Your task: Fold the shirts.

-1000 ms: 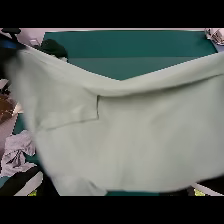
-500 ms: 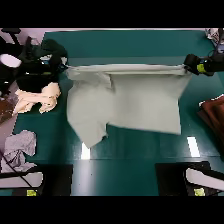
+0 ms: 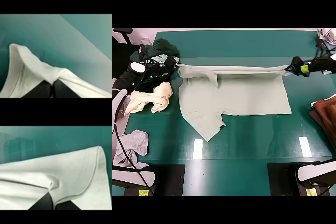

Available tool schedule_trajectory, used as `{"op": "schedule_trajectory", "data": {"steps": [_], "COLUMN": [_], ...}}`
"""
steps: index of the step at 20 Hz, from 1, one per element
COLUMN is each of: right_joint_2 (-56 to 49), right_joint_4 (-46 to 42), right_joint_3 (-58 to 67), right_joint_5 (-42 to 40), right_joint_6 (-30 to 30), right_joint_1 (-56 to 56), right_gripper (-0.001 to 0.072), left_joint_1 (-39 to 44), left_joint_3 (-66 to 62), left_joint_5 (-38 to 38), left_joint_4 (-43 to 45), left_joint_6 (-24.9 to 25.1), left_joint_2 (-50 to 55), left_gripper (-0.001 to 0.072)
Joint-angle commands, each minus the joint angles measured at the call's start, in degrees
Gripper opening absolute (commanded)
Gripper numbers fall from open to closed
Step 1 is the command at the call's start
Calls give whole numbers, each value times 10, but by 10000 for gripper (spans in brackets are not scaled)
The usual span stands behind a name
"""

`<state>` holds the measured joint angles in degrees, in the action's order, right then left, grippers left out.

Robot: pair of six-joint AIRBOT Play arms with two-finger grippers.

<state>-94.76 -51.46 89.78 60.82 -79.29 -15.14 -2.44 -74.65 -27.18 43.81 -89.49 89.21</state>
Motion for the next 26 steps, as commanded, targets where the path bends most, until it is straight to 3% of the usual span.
{"op": "schedule_trajectory", "data": {"steps": [1,4,6,8,11,17,18,19,20,21,22,24,26], "right_joint_2": [-28,-30,-29,-30,-41,-99,-107,-111,-112,-111,-111,-111,-110], "right_joint_4": [17,17,6,-46,-89,-86,-85,-86,-85,-86,-87,-88,-87], "right_joint_3": [42,58,69,74,74,74,74,74,74,77,88,127,175], "right_joint_5": [-25,-70,-82,-96,-122,-156,-166,-177,-195,-209,-207,-162,-63], "right_joint_6": [19,30,51,52,52,52,52,52,52,52,52,52,52], "right_joint_1": [47,78,94,110,128,127,126,125,121,116,112,87,58], "right_gripper": [19,20,19,19,20,23,28,86,254,357,381,383,400], "left_joint_1": [1,1,4,16,24,24,24,24,24,24,24,20,2], "left_joint_3": [0,0,-11,-36,-57,-58,-58,-58,-58,-58,-58,-64,-89], "left_joint_5": [19,21,21,26,40,27,33,41,45,47,48,21,-67], "left_joint_4": [-10,-45,-106,-112,-113,-104,-99,-95,-95,-93,-88,-65,-30], "left_joint_6": [0,13,92,155,160,161,160,161,161,161,161,161,161], "left_joint_2": [3,3,3,3,16,52,53,53,53,53,53,50,47], "left_gripper": [25,25,25,25,26,27,151,344,402,402,403,569,570]}}
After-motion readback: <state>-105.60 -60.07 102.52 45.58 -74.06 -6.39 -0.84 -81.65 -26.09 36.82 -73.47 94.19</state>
